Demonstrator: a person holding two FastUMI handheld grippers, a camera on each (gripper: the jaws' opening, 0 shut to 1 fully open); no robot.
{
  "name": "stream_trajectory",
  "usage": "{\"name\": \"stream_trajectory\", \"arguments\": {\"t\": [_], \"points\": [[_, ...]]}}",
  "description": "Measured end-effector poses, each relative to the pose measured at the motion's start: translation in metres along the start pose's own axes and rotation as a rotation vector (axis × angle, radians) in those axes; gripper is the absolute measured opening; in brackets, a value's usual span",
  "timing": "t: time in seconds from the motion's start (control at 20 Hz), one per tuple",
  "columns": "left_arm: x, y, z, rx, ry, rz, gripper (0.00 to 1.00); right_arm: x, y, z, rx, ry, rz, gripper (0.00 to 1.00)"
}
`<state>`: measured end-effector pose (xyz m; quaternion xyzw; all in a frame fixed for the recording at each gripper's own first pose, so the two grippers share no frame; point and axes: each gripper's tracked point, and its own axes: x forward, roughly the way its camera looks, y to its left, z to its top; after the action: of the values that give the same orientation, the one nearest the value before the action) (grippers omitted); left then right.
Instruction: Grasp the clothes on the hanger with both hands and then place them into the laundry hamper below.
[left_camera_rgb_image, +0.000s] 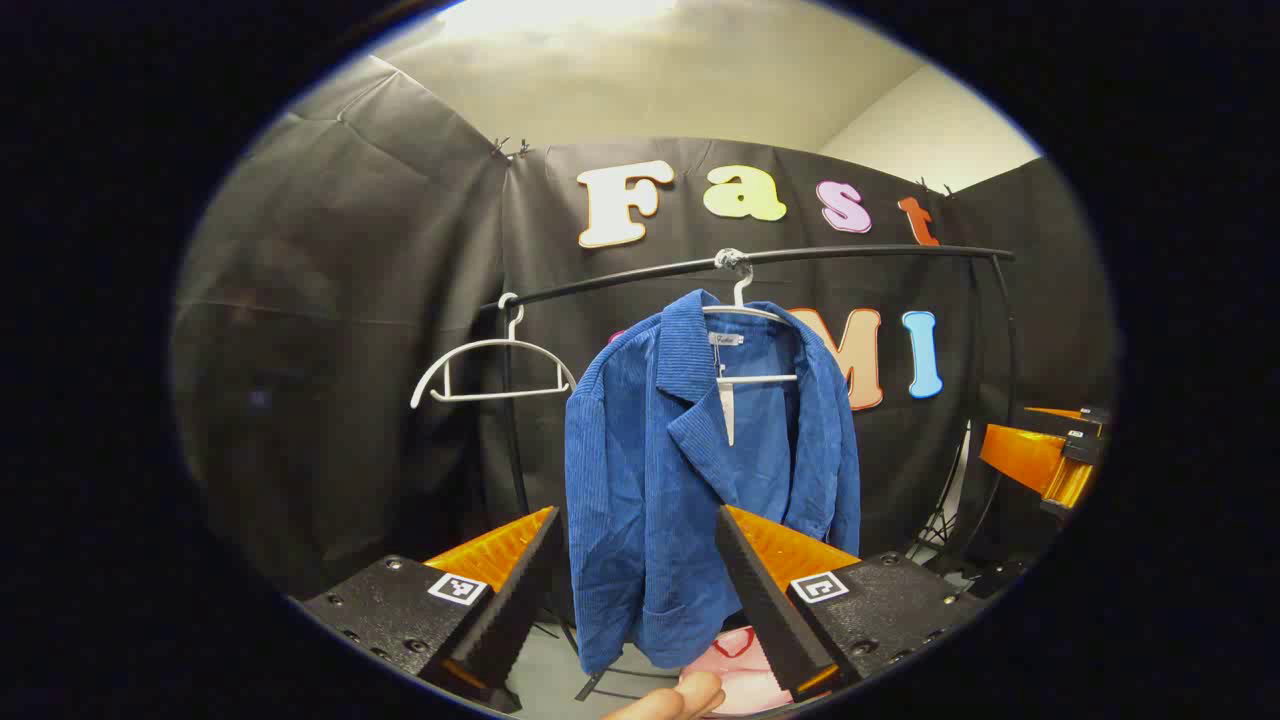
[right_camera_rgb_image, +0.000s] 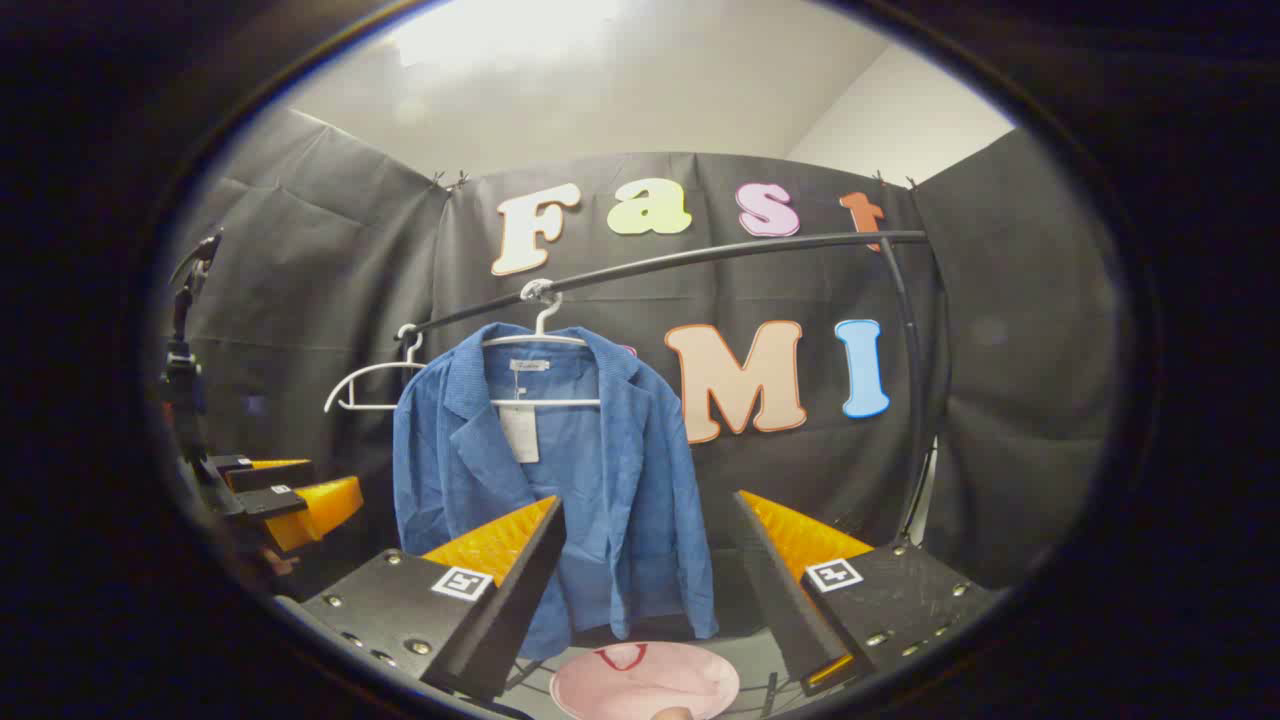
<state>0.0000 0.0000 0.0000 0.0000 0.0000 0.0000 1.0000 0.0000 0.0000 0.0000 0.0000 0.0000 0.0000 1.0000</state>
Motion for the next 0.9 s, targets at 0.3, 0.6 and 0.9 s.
{"name": "stream_trajectory", "arguments": {"t": [0.3, 0.6, 0.9], "points": [[0.012, -0.002, 0.001, 0.021, 0.002, 0.006, 0.93, 0.016, -0.009, 0.000, 0.063, -0.007, -0.057, 0.92], [0.019, -0.019, 0.003, 0.011, 0.012, -0.031, 0.94, 0.037, -0.009, -0.004, 0.050, 0.011, -0.039, 0.98], [0.045, -0.028, 0.010, -0.003, 0.023, -0.029, 0.93, 0.064, -0.012, -0.006, 0.044, 0.028, -0.017, 0.92]]}}
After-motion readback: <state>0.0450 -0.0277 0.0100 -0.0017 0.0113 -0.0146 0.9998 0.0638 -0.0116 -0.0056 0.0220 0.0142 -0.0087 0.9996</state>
